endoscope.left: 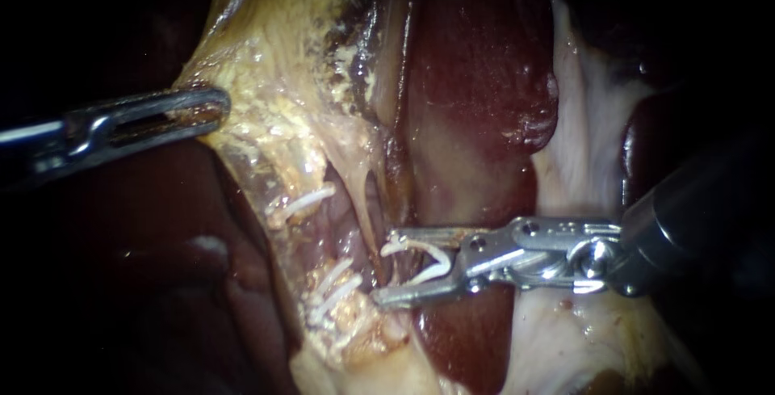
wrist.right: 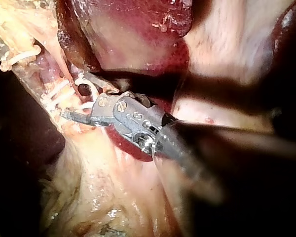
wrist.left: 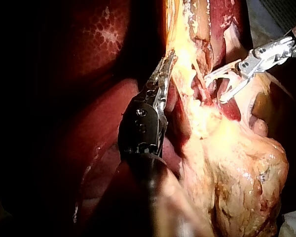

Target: Clipping first clip right tube

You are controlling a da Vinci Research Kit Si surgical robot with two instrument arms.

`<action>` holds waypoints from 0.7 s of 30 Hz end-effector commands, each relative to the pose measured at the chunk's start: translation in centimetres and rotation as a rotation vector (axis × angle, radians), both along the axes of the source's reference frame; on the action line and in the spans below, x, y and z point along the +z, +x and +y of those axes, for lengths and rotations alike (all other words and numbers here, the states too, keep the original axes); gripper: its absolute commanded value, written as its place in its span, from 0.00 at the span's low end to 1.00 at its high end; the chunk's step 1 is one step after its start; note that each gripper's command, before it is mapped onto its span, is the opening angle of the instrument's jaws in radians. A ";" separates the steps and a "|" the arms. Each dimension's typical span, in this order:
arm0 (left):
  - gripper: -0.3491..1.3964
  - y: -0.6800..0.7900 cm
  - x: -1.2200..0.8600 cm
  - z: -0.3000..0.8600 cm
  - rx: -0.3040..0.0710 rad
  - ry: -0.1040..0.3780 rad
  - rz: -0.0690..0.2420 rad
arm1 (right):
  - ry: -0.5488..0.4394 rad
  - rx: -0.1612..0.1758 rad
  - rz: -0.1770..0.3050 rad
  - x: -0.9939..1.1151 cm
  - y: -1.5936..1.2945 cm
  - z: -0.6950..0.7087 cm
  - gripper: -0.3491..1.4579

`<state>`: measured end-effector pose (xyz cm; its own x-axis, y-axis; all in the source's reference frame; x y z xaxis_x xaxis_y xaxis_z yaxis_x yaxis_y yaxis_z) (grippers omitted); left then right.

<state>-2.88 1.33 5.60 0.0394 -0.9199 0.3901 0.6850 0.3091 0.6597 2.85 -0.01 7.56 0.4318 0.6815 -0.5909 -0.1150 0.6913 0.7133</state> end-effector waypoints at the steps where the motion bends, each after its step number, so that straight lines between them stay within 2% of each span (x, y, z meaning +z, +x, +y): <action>1: 0.00 0.00 0.00 0.00 -0.001 0.000 0.001 | 0.000 0.000 0.000 0.01 0.01 0.00 0.52; 9: 0.00 -0.02 -0.03 -0.02 -0.005 -0.002 0.000 | -0.007 -0.001 0.000 0.13 0.13 -0.04 0.52; 14: 0.00 -0.02 -0.03 -0.02 -0.005 -0.002 0.000 | -0.005 -0.030 0.015 0.21 0.22 -0.04 0.52; 16: 0.00 -0.02 -0.03 -0.02 -0.005 -0.002 0.000 | -0.001 -0.037 0.041 0.22 0.24 -0.04 0.52; 21: 0.00 -0.02 -0.04 -0.02 -0.005 -0.002 0.001 | 0.050 -0.051 0.167 0.16 0.25 -0.05 0.52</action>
<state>-2.91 1.30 5.56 0.0349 -0.9195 0.3915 0.6871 0.3066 0.6587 3.11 -0.08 7.71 0.3598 0.6958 -0.6216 0.0590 0.6479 0.7594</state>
